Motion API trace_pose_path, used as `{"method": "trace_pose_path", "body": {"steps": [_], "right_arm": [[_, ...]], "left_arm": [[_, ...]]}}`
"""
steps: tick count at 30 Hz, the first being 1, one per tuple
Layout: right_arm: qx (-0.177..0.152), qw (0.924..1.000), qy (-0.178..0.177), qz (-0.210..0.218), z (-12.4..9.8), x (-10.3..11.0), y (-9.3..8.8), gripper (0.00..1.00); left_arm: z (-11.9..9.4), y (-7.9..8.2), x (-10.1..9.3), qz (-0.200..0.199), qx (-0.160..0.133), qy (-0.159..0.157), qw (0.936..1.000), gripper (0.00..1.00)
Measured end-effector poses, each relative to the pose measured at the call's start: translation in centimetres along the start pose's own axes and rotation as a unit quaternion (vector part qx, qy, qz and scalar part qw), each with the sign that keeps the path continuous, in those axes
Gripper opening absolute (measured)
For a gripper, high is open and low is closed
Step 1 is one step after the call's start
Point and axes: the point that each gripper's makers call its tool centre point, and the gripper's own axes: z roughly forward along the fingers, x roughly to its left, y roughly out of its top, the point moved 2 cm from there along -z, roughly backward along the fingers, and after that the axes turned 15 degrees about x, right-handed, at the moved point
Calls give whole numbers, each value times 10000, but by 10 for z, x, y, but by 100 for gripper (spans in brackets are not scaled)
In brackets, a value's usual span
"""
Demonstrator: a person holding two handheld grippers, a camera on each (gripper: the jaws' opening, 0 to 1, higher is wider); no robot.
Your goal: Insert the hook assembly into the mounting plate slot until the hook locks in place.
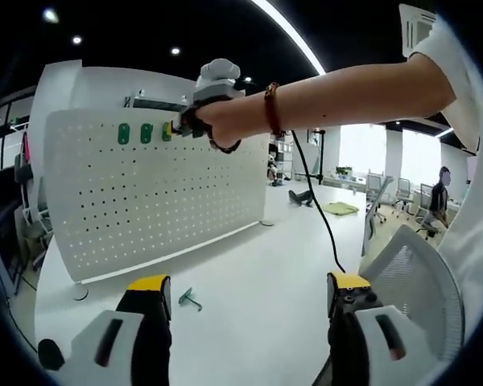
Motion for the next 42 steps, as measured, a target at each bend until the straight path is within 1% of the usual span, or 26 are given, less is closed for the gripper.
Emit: {"method": "trace_pose_path", "body": {"steps": [2,4,8,10,11,13,15,20,23,26,29,30,33,34,35,37,42], "right_arm": [[1,10000,-22,18,0,0,-1,1],[4,9999,-78,-117,1,0,0,1],[32,9997,-110,193,1,1,-2,1],[52,9998,-165,116,2,1,-1,1],[69,9997,-166,171,2,1,-1,1],[76,9988,-146,456,3,1,-2,1],[113,9978,-125,634,3,0,-2,1],[166,9981,-144,580,3,1,-3,1],[157,9988,-191,416,3,3,-4,1],[186,9989,-206,376,3,3,-4,1],[292,9991,-227,190,2,4,-3,1],[307,9991,-210,198,2,4,-3,2],[308,9991,-176,230,3,4,-3,2],[313,9993,-186,122,2,4,-3,2],[233,9996,-154,43,1,6,0,3],[162,9998,-134,0,0,7,5,4],[217,9997,-99,-38,2,7,5,6]], "left_arm": [[0,0,-1,-18,11,-22,10000,81],[0,0,0,-6,7,-7,10000,81],[0,1,2,-27,-12,-11,10000,81],[0,2,2,-53,-46,-10,10000,81],[0,3,3,-46,-58,-2,10000,81],[-1,4,3,-44,-75,6,10000,81],[-1,2,4,-47,-41,9,10000,81],[-1,0,3,-45,-13,15,10000,81],[0,0,3,-41,-23,5,10000,81],[1,0,1,-18,-2,-7,10000,80],[1,0,1,-6,5,-6,10000,80],[0,0,1,-12,-2,-12,10000,80],[0,1,2,-1,7,11,10000,80],[0,2,2,2,-1,15,10000,80],[0,2,2,-8,-14,13,10000,80],[0,2,2,-9,-9,12,10000,80],[1,3,0,14,3,-16,10000,80]]}}
